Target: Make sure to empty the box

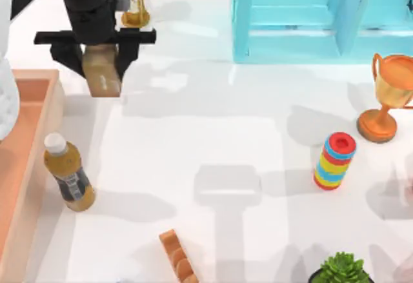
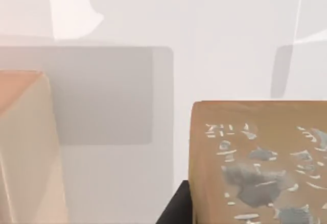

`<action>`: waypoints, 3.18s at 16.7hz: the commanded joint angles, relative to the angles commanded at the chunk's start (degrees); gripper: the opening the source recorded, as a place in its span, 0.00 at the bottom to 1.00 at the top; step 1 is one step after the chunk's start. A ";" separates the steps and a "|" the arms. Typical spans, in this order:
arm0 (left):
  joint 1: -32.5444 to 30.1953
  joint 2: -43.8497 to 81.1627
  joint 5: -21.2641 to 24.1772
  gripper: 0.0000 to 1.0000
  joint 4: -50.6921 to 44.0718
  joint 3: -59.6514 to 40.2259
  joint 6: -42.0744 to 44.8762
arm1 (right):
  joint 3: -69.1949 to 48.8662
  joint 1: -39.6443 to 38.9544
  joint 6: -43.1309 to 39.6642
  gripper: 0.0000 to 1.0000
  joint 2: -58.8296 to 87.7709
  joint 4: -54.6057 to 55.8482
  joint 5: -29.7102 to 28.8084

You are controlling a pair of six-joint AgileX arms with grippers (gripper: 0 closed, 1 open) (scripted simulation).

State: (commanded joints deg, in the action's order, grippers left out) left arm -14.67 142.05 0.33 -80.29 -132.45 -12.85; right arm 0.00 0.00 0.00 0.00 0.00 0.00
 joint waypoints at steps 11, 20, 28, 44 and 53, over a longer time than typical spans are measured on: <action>-3.22 -0.52 2.83 0.00 9.15 5.42 2.20 | 0.00 0.00 0.00 1.00 0.00 0.00 0.00; 0.08 0.21 0.00 0.08 10.03 9.82 0.09 | 0.00 0.00 0.00 1.00 0.00 0.00 0.00; 0.08 0.21 0.00 0.68 10.03 9.82 0.09 | 0.00 0.00 0.00 1.00 0.00 0.00 0.00; -0.94 0.98 0.43 1.00 8.45 7.74 0.24 | 0.00 0.00 0.00 1.00 0.00 0.00 0.00; -1.10 2.42 0.64 1.00 -6.92 -9.72 0.54 | 0.00 0.00 0.00 1.00 0.00 0.00 0.00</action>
State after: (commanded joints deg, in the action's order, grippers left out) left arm -15.77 144.47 0.96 -87.21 -142.17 -12.31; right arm 0.00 0.00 0.00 0.00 0.00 0.00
